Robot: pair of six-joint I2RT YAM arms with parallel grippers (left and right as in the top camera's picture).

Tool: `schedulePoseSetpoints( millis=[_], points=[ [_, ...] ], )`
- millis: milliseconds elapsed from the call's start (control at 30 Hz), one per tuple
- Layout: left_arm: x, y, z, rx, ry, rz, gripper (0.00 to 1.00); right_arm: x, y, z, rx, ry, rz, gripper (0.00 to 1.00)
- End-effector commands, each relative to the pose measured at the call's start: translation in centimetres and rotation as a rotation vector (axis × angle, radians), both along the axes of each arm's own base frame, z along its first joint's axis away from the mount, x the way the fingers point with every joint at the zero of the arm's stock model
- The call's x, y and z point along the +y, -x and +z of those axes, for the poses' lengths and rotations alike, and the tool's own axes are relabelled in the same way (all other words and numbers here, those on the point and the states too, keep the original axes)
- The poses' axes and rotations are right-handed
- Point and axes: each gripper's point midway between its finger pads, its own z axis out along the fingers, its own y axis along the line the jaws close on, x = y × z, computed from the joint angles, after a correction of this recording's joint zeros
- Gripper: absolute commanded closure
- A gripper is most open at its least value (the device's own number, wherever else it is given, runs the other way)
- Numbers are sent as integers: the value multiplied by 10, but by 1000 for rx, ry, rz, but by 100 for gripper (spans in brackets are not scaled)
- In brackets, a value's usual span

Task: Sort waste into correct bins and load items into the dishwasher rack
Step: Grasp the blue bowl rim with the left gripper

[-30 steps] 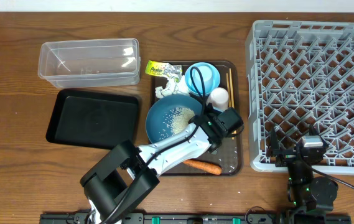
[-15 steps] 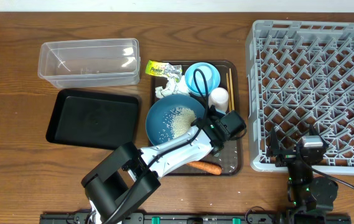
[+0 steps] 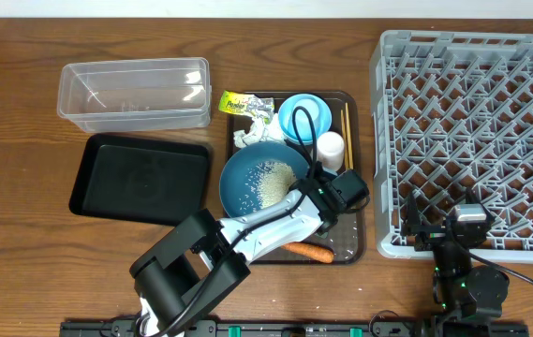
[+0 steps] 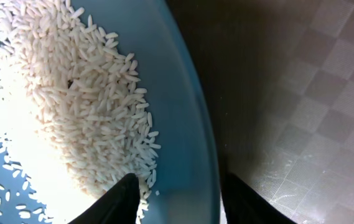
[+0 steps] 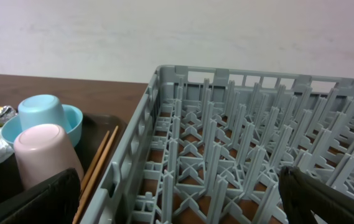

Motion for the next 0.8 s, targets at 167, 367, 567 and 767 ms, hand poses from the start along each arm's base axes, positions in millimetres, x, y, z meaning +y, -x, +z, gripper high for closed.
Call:
schedulePoseSetpoints(
  millis=[167,367,567,767],
  points=[
    [7,-1,-4,-12,-36,3,65,4,0,-1,3,8,18,1],
    [7,-1,-3,-14,-34,2,75,4,0,-1,3,8,18,1],
    [9,0,-1,-8,-46,-2,85,4,0,-1,3,8,18,1],
    [7,-4,11,-14,-57,-12,94,4,0,-1,3,8,18,1]
  ],
)
